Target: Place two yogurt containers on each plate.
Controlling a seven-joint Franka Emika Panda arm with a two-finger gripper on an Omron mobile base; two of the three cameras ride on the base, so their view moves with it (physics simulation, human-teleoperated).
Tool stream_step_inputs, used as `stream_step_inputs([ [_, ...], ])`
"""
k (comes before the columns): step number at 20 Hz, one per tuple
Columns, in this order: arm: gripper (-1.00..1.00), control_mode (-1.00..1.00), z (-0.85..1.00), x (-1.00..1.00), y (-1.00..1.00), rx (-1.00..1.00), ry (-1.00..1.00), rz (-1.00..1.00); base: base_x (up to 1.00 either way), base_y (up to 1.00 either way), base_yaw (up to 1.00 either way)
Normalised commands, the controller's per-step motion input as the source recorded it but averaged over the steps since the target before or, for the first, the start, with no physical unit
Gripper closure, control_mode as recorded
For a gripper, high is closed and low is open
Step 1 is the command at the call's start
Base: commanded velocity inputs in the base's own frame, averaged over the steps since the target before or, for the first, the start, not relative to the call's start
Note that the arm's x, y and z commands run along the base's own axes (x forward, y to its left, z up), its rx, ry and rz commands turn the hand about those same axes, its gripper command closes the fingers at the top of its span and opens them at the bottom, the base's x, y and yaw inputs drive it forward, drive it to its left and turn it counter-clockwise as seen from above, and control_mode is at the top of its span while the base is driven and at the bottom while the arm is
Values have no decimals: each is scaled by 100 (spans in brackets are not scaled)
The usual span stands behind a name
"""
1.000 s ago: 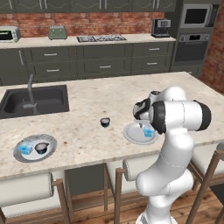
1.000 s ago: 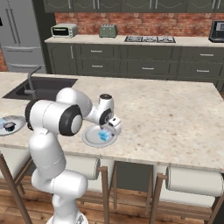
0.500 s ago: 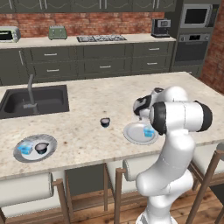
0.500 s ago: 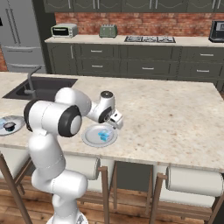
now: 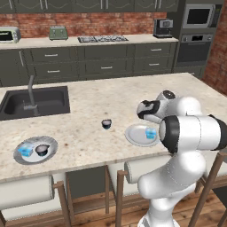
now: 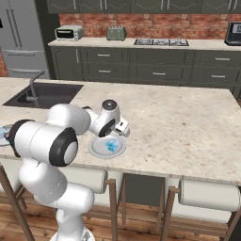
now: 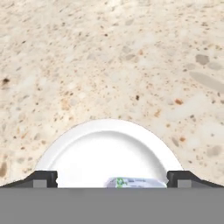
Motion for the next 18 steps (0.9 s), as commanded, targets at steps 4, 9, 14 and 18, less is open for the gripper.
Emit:
stream_step_inputs([
  [4,-100,-100,59,-26,39,-10,24,7,0,0,0],
  [9,-100,-100,62,-4,57,-12,31,11,0,0,0],
  [14,-100,-100,19,1,66,2,5,1,0,0,0],
  [18,-100,-100,-2,0,65,12,3,-1,0,0,0],
])
